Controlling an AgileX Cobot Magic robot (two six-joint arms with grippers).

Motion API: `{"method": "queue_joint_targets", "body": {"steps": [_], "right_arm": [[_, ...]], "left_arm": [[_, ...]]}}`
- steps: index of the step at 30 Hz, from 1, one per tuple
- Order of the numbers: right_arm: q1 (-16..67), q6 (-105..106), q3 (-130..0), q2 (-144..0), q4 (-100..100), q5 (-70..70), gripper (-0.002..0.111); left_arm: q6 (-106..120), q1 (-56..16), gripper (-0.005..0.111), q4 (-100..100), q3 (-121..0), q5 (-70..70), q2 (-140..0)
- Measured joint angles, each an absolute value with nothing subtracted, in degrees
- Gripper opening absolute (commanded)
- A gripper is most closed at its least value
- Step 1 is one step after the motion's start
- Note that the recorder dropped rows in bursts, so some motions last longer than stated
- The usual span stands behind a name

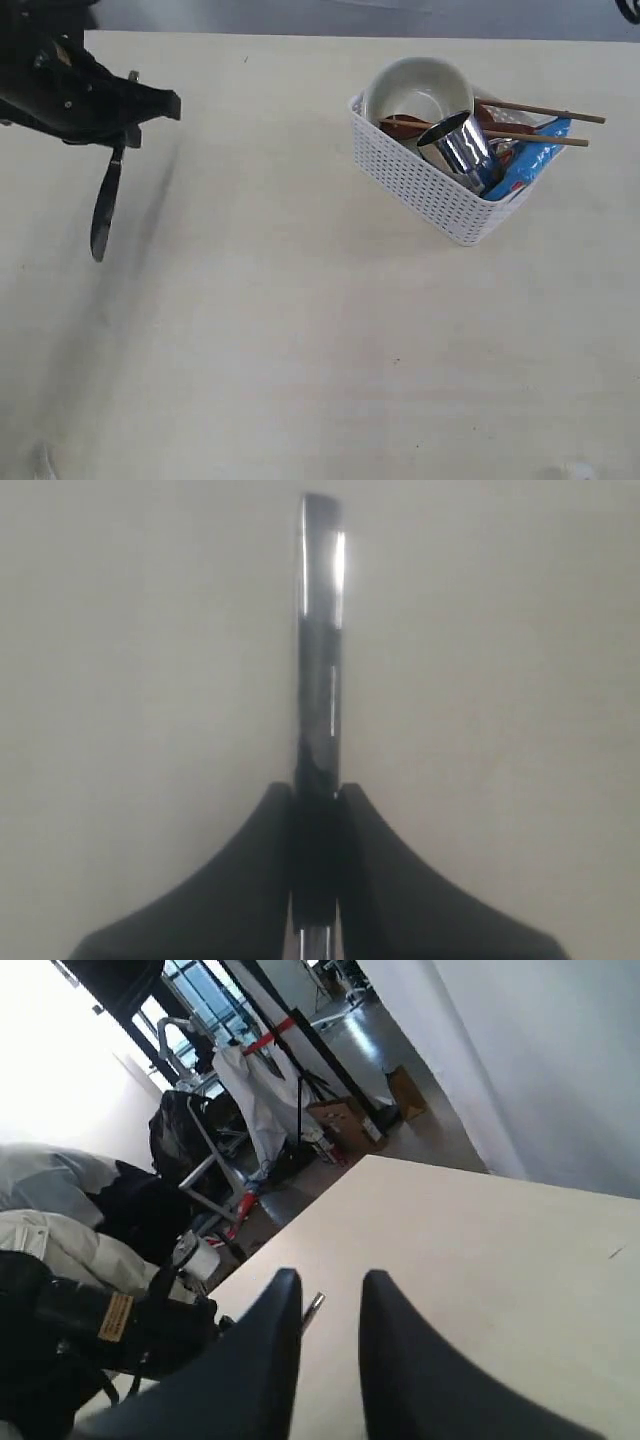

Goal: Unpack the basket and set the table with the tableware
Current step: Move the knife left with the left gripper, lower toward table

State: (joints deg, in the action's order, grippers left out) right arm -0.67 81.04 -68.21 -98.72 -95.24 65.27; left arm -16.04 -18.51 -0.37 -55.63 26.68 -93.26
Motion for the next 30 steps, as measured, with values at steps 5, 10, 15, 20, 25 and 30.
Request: {"method": "queue_joint_targets", "body": {"steps": [5,10,15,20,25,30], "right_arm": [[0.8,80.4,-68.2,-95.6,-89.9,63.1,0.000],[6.4,80.4,-68.2,-95.4,-89.0,61.5,0.000],[8.2,80.4,-68.2,-95.4,-89.0,61.2,0.000],[8.2,80.7,-68.2,-95.4,-88.8,60.5,0.000],[8.2,80.7,-68.2,-95.4,-88.8,60.4,0.000],[8.2,80.7,-68.2,-95.4,-88.8,60.2,0.000]], "left_arm": [[-16.6,-18.5,0.000,-0.4,-55.6,27.1,-100.7],[-16.9,-18.5,0.000,-0.4,-55.6,27.1,-105.2],[-16.9,-18.5,0.000,-0.4,-55.7,26.2,-105.3],[-16.9,-18.5,0.000,-0.4,-55.7,26.0,-105.4],[-16.9,-18.5,0.000,-0.4,-55.7,26.0,-105.4],[-16.6,-18.5,0.000,-0.4,-55.7,26.0,-105.4]]}}
